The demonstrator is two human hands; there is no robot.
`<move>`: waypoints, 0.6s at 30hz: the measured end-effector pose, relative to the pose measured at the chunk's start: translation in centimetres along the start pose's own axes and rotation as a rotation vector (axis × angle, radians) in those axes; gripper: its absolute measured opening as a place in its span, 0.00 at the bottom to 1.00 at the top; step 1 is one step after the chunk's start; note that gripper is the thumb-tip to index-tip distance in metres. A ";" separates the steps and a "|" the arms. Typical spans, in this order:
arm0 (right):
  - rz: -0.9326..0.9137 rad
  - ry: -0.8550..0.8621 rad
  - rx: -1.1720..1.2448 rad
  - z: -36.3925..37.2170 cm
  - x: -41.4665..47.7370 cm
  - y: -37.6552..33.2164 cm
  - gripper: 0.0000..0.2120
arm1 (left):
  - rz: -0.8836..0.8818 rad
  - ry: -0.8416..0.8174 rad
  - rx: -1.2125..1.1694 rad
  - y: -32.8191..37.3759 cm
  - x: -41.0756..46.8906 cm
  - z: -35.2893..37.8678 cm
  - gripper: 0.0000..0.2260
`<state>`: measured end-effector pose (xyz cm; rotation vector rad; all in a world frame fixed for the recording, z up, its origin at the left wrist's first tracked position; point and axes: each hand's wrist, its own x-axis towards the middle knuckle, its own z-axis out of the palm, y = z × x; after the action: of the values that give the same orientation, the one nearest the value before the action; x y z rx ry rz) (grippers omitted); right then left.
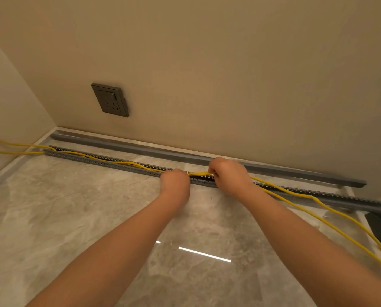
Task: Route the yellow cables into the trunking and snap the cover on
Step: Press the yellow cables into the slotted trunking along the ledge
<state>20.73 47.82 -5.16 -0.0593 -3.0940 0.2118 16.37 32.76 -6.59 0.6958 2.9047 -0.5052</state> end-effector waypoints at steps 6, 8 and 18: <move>-0.240 -0.082 -0.209 0.9 -0.1 1.4 0.08 | 0.027 0.021 -0.144 -0.3 -0.8 1.6 0.23; -0.288 -0.105 -0.235 0.5 -0.1 1.4 0.08 | 0.042 0.007 -0.181 -0.3 -1.2 1.9 0.26; -0.234 -0.205 -0.234 0.3 -0.9 0.9 0.11 | 0.144 0.123 -0.021 1.2 -1.0 -0.8 0.22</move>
<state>21.66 48.66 -5.57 0.3358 -3.2729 -0.1625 17.79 33.59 -5.96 0.9562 2.9376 -0.4289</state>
